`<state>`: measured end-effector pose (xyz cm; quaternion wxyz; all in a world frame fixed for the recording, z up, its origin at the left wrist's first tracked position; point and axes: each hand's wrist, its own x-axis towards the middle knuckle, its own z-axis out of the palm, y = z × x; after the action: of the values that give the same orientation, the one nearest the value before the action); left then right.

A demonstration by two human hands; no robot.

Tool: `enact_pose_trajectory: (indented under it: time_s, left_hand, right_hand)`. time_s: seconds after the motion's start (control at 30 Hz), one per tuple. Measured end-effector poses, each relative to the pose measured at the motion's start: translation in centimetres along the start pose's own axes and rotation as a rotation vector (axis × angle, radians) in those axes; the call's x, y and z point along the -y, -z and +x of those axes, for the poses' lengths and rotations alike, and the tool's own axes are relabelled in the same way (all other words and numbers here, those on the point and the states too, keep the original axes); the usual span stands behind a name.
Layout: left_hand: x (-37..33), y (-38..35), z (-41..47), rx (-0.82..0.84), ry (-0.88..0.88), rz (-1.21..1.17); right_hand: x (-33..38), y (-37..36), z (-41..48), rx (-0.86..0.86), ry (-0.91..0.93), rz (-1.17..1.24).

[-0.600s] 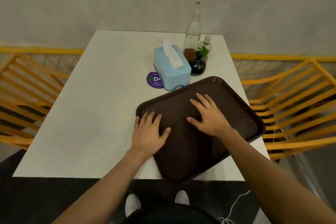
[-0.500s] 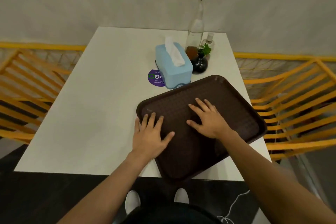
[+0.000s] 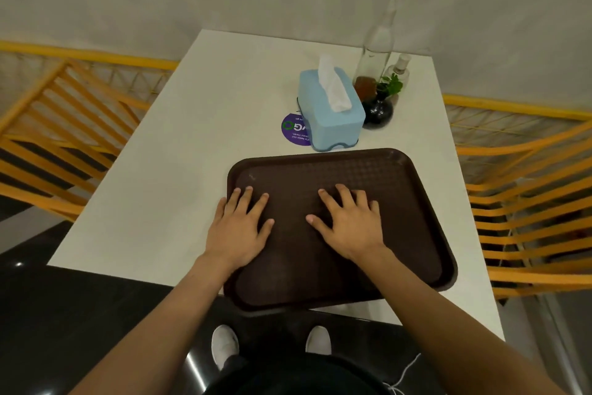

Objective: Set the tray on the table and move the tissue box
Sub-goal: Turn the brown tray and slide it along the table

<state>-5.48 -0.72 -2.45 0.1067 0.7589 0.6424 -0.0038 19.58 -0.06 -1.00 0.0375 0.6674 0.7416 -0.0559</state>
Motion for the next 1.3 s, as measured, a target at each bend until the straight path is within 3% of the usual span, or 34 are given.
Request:
enact_pose_trajectory:
  time_s: [0.27, 0.4, 0.5, 0.7, 0.87, 1.0, 1.13, 1.3]
  left_hand:
    - [6.1, 1.0, 1.0, -0.002, 0.070, 0.064]
    - [8.7, 1.6, 2.2, 0.025, 0.021, 0.059]
    - [10.1, 2.0, 3.1, 0.030, -0.033, 0.057]
    - [12.9, 3.2, 5.4, 0.012, -0.134, 0.068]
    - [13.6, 5.1, 4.8, -0.041, -0.208, -0.062]
    - [13.3, 5.1, 0.0, -0.177, -0.084, -0.193]
    - [14.5, 3.2, -3.4, -0.128, 0.057, -0.205]
    - [16.8, 2.1, -2.9, -0.150, 0.087, -0.141]
  right_hand:
    - [5.6, 0.4, 1.8, 0.036, 0.108, 0.035]
    - [6.4, 1.1, 4.1, -0.052, 0.172, 0.138]
    - [6.3, 1.6, 6.3, -0.136, 0.115, 0.136]
    - [7.1, 2.0, 9.8, -0.049, -0.001, -0.006]
    - [7.5, 2.2, 10.8, -0.050, -0.024, 0.008]
    - [8.0, 2.2, 11.3, -0.058, -0.056, 0.030]
    - [10.2, 2.0, 12.0, -0.087, -0.103, 0.077]
    - [13.1, 1.2, 11.8, -0.117, -0.148, 0.110]
